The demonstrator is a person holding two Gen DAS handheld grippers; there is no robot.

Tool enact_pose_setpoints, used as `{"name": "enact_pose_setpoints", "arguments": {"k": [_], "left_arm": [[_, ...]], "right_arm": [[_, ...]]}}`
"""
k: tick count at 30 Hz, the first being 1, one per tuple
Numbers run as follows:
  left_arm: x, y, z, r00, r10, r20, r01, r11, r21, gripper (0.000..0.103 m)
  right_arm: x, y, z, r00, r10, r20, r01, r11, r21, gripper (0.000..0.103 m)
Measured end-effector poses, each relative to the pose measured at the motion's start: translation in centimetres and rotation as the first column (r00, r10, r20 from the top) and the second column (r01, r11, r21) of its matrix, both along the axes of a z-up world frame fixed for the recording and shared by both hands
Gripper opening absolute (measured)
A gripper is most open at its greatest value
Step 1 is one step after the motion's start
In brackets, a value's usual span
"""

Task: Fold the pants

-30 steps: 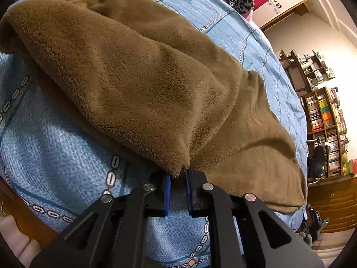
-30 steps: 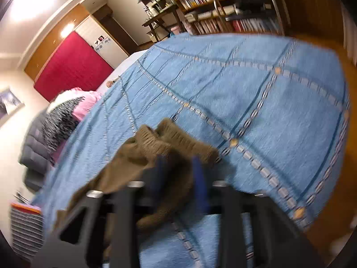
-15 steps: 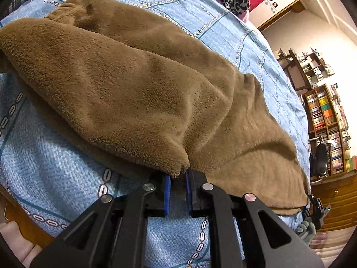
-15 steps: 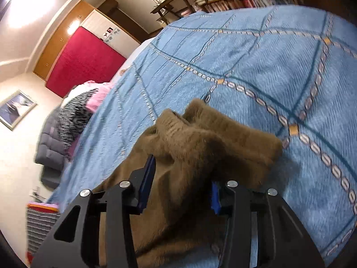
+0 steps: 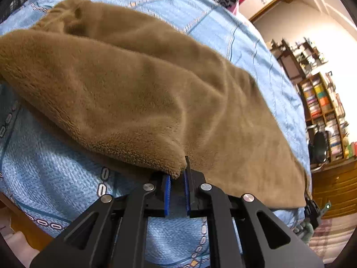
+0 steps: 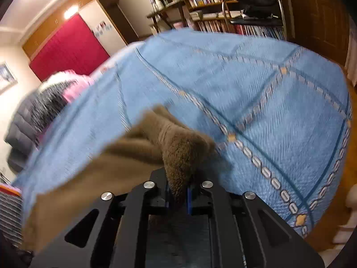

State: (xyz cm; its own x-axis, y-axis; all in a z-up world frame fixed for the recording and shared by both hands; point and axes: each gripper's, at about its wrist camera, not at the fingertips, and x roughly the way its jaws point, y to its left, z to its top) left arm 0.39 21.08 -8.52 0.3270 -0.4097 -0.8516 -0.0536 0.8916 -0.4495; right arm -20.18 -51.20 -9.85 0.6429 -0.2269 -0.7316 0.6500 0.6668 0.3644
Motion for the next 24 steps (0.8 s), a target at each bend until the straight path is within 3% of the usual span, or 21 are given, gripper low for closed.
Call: {"name": "enact_pose_setpoints", "arguments": {"k": [5,7,8,12,14,19,22,24], "left_arm": [[-0.7,0.5,0.4,1.0,-0.026,0.008,0.026,0.999,0.035,0.019],[-1.0,1.6,1.0,1.0,0.006,0.026,-0.007,0.999,0.054,0.038],[-1.1,2.6,1.5,0.998,0.039,0.043,-0.042,0.997,0.07,0.041],[-1.6,6.5,3.5,0.981,0.166,0.105,-0.174,0.982,0.073,0.042],[-1.5,8.1,4.6,0.966,0.214,0.142,-0.231,0.967,0.112,0.042],[0.4,9.3,6.3,0.935,0.255,0.248,-0.305,0.933,0.192,0.041],[2.3,9.1,5.6,0.933,0.234,0.274,-0.313,0.904,0.291,0.041],[3.1,9.4,3.6,0.943,0.235,0.236,-0.308,0.885,0.349,0.041]], "right_arm": [[-0.2,-0.4,0.1,1.0,-0.004,0.024,0.005,1.0,-0.006,0.01],[-0.5,-0.5,0.6,1.0,0.0,0.031,0.0,1.0,-0.016,0.011],[-0.6,-0.6,0.8,0.999,0.001,0.037,0.0,1.0,-0.021,0.011],[-0.4,-0.7,1.4,0.999,0.003,0.044,-0.002,0.999,-0.036,0.011],[0.0,-0.8,0.5,1.0,0.001,0.016,0.0,1.0,-0.023,0.011],[0.2,-0.5,-0.2,1.0,-0.012,0.002,0.012,1.0,-0.018,0.012],[0.1,-0.7,-0.1,1.0,-0.016,0.005,0.016,1.0,-0.015,0.014],[0.0,-0.8,-0.3,1.0,-0.023,0.01,0.023,1.0,-0.001,0.014]]}}
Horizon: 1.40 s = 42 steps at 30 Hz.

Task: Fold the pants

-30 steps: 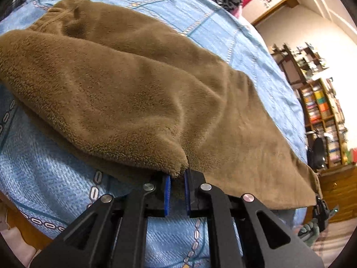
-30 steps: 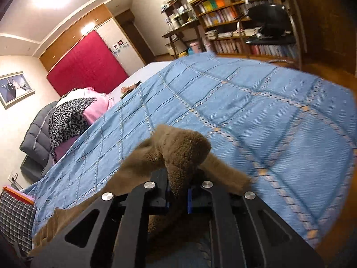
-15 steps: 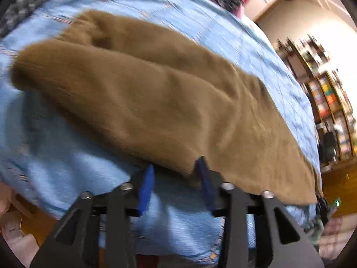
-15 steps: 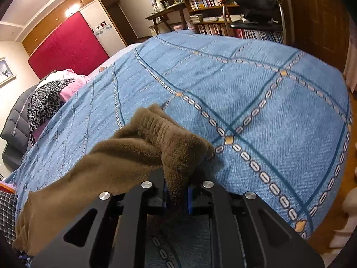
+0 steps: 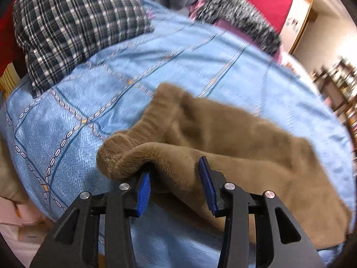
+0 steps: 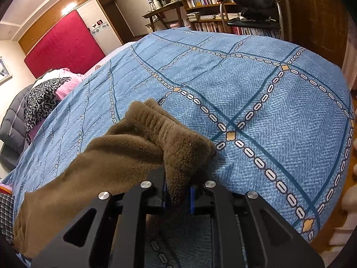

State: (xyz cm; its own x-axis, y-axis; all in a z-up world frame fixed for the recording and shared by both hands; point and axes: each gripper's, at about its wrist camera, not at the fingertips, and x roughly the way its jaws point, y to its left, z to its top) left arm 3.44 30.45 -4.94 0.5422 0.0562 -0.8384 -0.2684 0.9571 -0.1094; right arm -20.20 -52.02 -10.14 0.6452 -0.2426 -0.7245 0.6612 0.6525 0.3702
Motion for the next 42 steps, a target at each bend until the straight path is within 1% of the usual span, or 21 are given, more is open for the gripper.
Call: {"name": "enact_pose_setpoints", "arguments": {"k": [2,5,7,8,10,11,14,16,18,20,23,24,25,26,27,28,32,34,36,39,42], "left_arm": [[-0.1,0.8,-1.7,0.999,0.011,-0.03,-0.012,0.999,-0.029,0.041],[-0.8,0.8,-1.4,1.0,0.004,0.001,-0.004,0.999,-0.039,0.041],[-1.0,1.1,-0.3,1.0,0.007,0.03,-0.005,0.998,-0.066,0.032],[-1.2,1.1,1.1,0.997,0.002,0.075,0.002,0.998,-0.065,0.03],[-1.9,0.9,3.7,0.986,-0.031,0.166,0.038,0.999,-0.035,0.029],[-2.0,0.8,4.1,0.983,-0.041,0.179,0.045,0.999,-0.013,0.029],[-2.0,0.9,3.3,0.992,-0.057,0.113,0.054,0.998,0.033,0.029],[-1.6,1.6,0.5,0.999,-0.046,0.008,0.046,0.998,0.049,0.029],[-1.7,2.2,-1.9,0.999,-0.035,-0.041,0.036,0.999,0.036,0.029],[-2.6,2.6,-2.5,1.0,-0.019,-0.02,0.02,1.0,0.013,0.03],[-2.7,2.4,-2.0,0.999,-0.023,-0.026,0.023,1.0,0.018,0.03],[-2.8,2.5,-1.7,0.999,-0.021,-0.03,0.021,1.0,0.01,0.031],[-2.9,2.6,-1.3,0.999,-0.015,-0.03,0.015,1.0,0.0,0.034],[-3.2,2.8,-0.7,1.0,-0.002,-0.025,0.001,1.0,-0.015,0.042],[-3.5,2.9,0.0,1.0,0.013,-0.012,-0.014,0.999,-0.032,0.05],[-3.8,2.8,0.6,1.0,0.028,0.001,-0.028,0.999,-0.04,0.054],[-4.2,1.5,3.0,0.998,0.049,0.049,-0.048,0.999,-0.02,0.055],[-3.7,0.0,3.9,0.997,0.02,0.071,-0.02,1.0,-0.002,0.056],[-2.6,-2.5,4.5,0.995,-0.041,0.091,0.041,0.999,0.011,0.057],[-0.3,-6.7,4.6,0.982,-0.16,0.102,0.159,0.987,0.017,0.057],[2.3,-11.0,4.0,0.961,-0.258,0.102,0.261,0.965,-0.021,0.057]], "right_arm": [[0.0,0.0,-0.2,1.0,-0.004,-0.001,0.004,1.0,0.001,0.015],[0.4,0.3,-0.2,1.0,-0.001,-0.016,0.001,1.0,-0.013,0.016],[0.5,0.3,-0.3,1.0,0.0,-0.02,0.0,1.0,-0.013,0.016],[0.5,0.2,-0.4,1.0,0.0,-0.019,0.0,1.0,-0.011,0.016],[0.4,0.2,-0.5,1.0,0.001,-0.017,-0.001,1.0,-0.013,0.016],[0.4,0.3,-0.5,1.0,0.001,-0.017,-0.001,1.0,-0.014,0.016],[0.3,0.4,-0.7,1.0,-0.007,-0.012,0.007,1.0,-0.012,0.017],[0.4,0.4,-0.7,1.0,-0.012,-0.01,0.012,1.0,-0.009,0.017],[0.4,0.4,-0.7,1.0,-0.008,-0.011,0.007,1.0,-0.007,0.017],[0.3,0.2,-0.5,1.0,0.004,-0.011,-0.004,1.0,-0.001,0.018],[0.0,0.0,0.2,1.0,0.013,0.001,-0.013,1.0,0.0,0.02],[-0.2,-0.1,0.5,1.0,0.01,0.008,-0.01,1.0,-0.008,0.023],[-0.3,0.0,0.7,1.0,0.004,0.01,-0.004,1.0,-0.016,0.033],[-0.5,-0.1,1.0,1.0,-0.012,0.005,0.012,1.0,-0.029,0.042],[-1.0,-0.2,1.4,0.999,-0.038,0.011,0.038,0.998,-0.045,0.057],[-1.4,-0.3,1.7,0.998,-0.05,0.024,0.051,0.997,-0.054,0.061],[-1.8,-0.2,3.6,0.996,-0.068,0.056,0.075,0.987,-0.143,0.062],[-1.8,-0.1,4.8,0.994,-0.084,0.072,0.096,0.975,-0.198,0.062],[-1.5,-0.4,5.5,0.992,-0.078,0.096,0.096,0.973,-0.208,0.062],[0.8,-0.6,6.1,0.995,-0.004,0.101,0.026,0.976,-0.215,0.062],[4.0,-1.3,5.3,0.994,0.084,0.076,-0.072,0.987,-0.142,0.062]]}}
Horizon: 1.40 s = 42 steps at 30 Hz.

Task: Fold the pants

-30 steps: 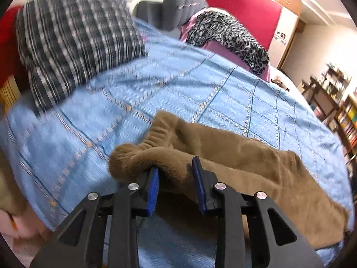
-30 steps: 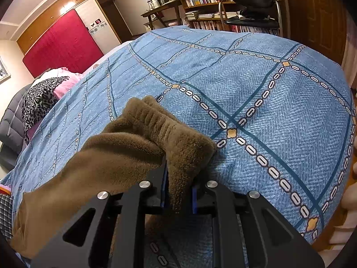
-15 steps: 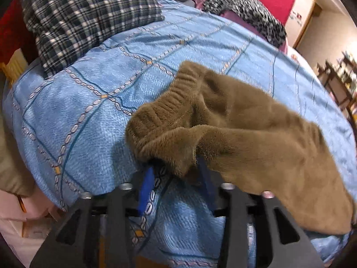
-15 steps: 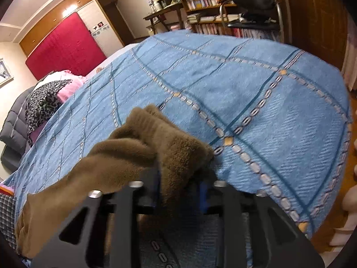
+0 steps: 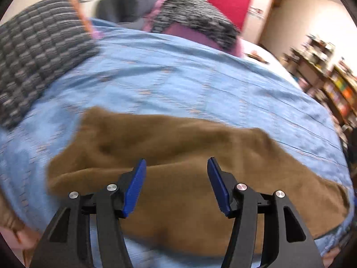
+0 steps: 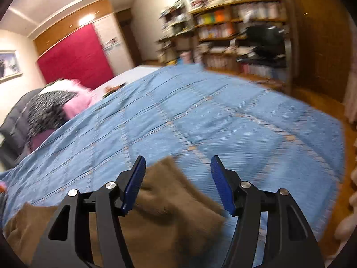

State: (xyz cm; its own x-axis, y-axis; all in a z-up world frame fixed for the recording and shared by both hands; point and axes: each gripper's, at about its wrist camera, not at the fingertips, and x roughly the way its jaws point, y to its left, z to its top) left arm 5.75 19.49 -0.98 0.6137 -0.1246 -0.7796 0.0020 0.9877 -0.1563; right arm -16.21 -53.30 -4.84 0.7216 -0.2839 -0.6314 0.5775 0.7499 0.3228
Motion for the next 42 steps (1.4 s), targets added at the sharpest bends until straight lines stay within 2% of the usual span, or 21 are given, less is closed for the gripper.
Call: {"name": "enact_pose_setpoints", "arguments": {"k": [1,3,5,7,8,11,14,16,20,22,24,26,29,31,33,36,42], "left_arm": [[0.8,-1.3,-0.3,0.999,-0.032,-0.002,0.032,0.999,-0.015,0.057],[2.6,-4.5,-1.2,0.995,-0.098,-0.007,0.098,0.995,-0.024,0.057],[4.2,-7.2,-2.3,0.989,-0.148,-0.023,0.147,0.989,-0.027,0.057],[6.0,-9.5,-4.1,0.981,-0.182,-0.067,0.177,0.982,-0.067,0.057],[6.5,-10.1,-4.6,0.979,-0.188,-0.081,0.182,0.98,-0.079,0.057],[8.0,-12.6,-6.7,0.971,-0.203,-0.124,0.191,0.977,-0.1,0.057],[8.8,-13.4,-7.9,0.978,-0.18,-0.106,0.171,0.981,-0.094,0.057],[9.3,-13.4,-8.6,0.985,-0.143,-0.101,0.134,0.987,-0.092,0.057],[9.7,-12.8,-9.9,0.99,-0.103,-0.1,0.091,0.989,-0.113,0.057],[9.4,-13.1,-9.9,0.991,-0.107,-0.084,0.1,0.991,-0.091,0.057],[9.3,-13.4,-10.0,0.991,-0.113,-0.077,0.107,0.992,-0.068,0.057],[9.4,-13.5,-10.0,0.99,-0.111,-0.081,0.106,0.993,-0.059,0.057],[9.2,-13.6,-9.5,0.991,-0.108,-0.084,0.104,0.993,-0.05,0.057],[8.7,-13.7,-9.0,0.992,-0.101,-0.079,0.098,0.994,-0.051,0.059],[8.4,-13.8,-8.6,0.992,-0.095,-0.082,0.09,0.994,-0.067,0.06],[7.4,-14.6,-7.8,0.99,-0.112,-0.08,0.104,0.989,-0.101,0.06],[4.6,-18.1,-5.4,0.972,-0.231,-0.031,0.225,0.965,-0.133,0.066]], "right_arm": [[1.4,-0.4,-0.7,0.999,0.032,-0.027,-0.031,0.999,0.042,0.062],[3.1,-0.7,-1.8,0.995,0.075,-0.07,-0.07,0.995,0.068,0.06],[5.2,-0.5,-2.8,0.98,0.123,-0.156,-0.114,0.992,0.062,0.044],[6.1,0.0,-2.8,0.971,0.132,-0.197,-0.131,0.991,0.019,0.026],[6.2,0.2,-2.5,0.971,0.138,-0.194,-0.141,0.99,-0.001,0.023],[5.7,0.5,-0.2,0.985,0.126,-0.12,-0.135,0.988,-0.07,0.021],[5.9,0.7,1.2,0.99,0.117,-0.073,-0.125,0.985,-0.122,0.021],[6.9,0.1,0.3,0.988,0.118,-0.097,-0.128,0.985,-0.114,0.021],[8.5,-1.2,-4.0,0.979,0.12,-0.163,-0.13,0.99,-0.057,0.021],[8.2,-1.6,-5.4,0.983,0.122,-0.138,-0.128,0.991,-0.036,0.022],[8.0,-1.8,-5.4,0.986,0.121,-0.113,-0.123,0.992,-0.018,0.023],[7.6,-2.1,-5.0,0.987,0.126,-0.101,-0.127,0.992,-0.006,0.029],[5.5,-2.4,-3.0,0.995,0.096,-0.04,-0.096,0.995,-0.005,0.049],[3.0,-2.8,-1.5,0.998,0.049,0.036,-0.049,0.999,0.006,0.065],[0.1,-3.4,-0.6,0.997,-0.004,0.074,0.001,0.999,0.043,0.066],[-3.7,-3.7,-1.1,0.995,-0.057,0.086,0.045,0.99,0.132,0.066],[-7.7,-1.9,-3.5,0.996,-0.054,0.077,0.03,0.959,0.282,0.067]]}}
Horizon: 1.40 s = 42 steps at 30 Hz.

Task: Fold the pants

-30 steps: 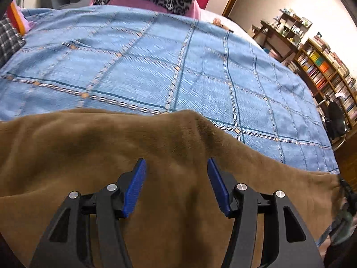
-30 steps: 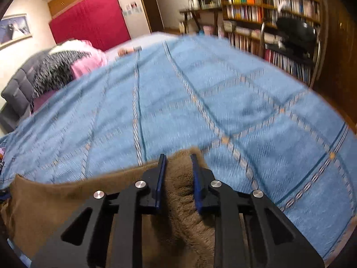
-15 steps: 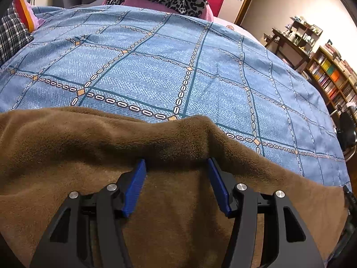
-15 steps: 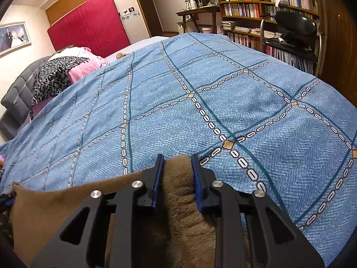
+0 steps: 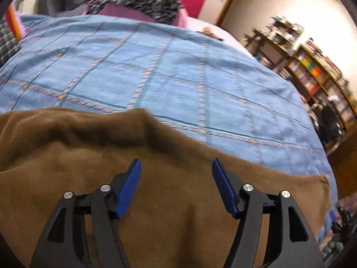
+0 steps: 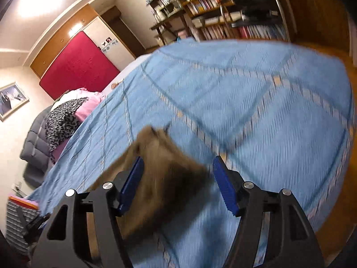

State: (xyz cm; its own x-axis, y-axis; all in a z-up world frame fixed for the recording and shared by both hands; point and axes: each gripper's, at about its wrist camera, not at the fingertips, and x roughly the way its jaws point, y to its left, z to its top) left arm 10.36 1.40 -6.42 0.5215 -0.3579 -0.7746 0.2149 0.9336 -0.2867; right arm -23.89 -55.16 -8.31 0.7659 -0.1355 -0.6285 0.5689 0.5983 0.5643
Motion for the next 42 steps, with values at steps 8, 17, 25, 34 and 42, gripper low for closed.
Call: {"name": "enact_pose_setpoints", "arguments": {"k": [8,17,25,34,42], "left_arm": [[-4.4,-5.3,0.4,0.984,-0.177,0.001,0.177,0.984,-0.007,0.068],[-6.6,-8.5,-2.4,0.964,-0.26,-0.059,0.261,0.965,0.025,0.069],[-6.2,-7.4,-2.1,0.97,-0.234,-0.061,0.234,0.972,-0.018,0.069],[-5.7,-4.4,-0.2,0.981,-0.183,-0.064,0.177,0.981,-0.084,0.07],[-5.5,-0.6,1.5,0.988,-0.15,-0.045,0.141,0.977,-0.161,0.075]], "right_arm": [[0.9,0.8,-2.7,0.999,-0.008,0.045,0.002,0.989,0.146,0.077],[3.8,1.0,-2.9,1.0,-0.015,-0.001,0.015,0.996,0.09,0.037],[3.2,2.7,2.3,0.992,0.069,0.104,-0.07,0.998,0.003,0.014],[7.0,11.8,11.6,0.931,0.313,0.187,-0.264,0.932,-0.248,0.014],[12.7,22.5,15.0,0.817,0.548,0.178,-0.465,0.809,-0.36,0.014]]}}
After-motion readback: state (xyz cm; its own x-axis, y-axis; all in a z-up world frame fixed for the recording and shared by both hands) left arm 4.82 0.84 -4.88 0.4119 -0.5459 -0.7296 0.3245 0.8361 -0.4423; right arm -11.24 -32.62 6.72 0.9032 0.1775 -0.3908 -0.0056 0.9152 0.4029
